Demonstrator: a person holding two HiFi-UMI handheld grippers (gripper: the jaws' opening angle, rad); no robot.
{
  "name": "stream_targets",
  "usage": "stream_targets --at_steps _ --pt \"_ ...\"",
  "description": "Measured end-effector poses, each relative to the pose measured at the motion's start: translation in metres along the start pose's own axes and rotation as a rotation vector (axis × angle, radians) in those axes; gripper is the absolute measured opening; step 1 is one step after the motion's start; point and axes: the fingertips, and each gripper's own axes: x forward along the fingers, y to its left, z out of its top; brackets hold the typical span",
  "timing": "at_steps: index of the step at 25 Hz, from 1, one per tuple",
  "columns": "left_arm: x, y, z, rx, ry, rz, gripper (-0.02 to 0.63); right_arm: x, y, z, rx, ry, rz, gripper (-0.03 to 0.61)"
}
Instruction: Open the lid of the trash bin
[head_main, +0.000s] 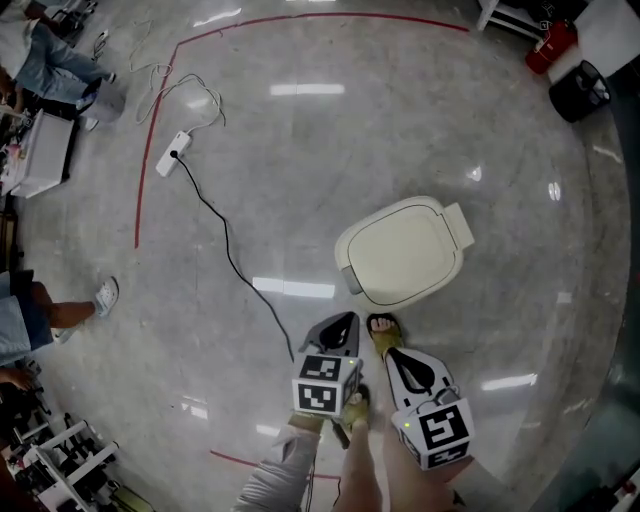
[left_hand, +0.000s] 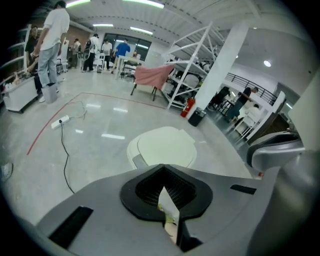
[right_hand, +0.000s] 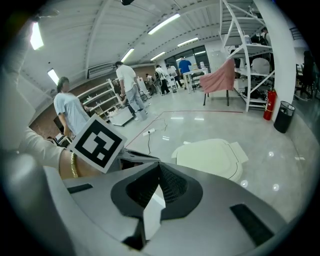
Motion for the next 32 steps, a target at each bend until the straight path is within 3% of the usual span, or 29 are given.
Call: stream_targets --at_steps 13,32 --pt "0.077 0.039 -0.021 -0.003 0.063 0.036 0.005 0.037 -0.019 -0.034 0.028 0.044 0.011 -0.001" --pt "0.091 0.045 -0.026 0.019 0.053 0.05 0.005 0.04 -0.015 -0.045 0.037 0.038 0.025 0.0"
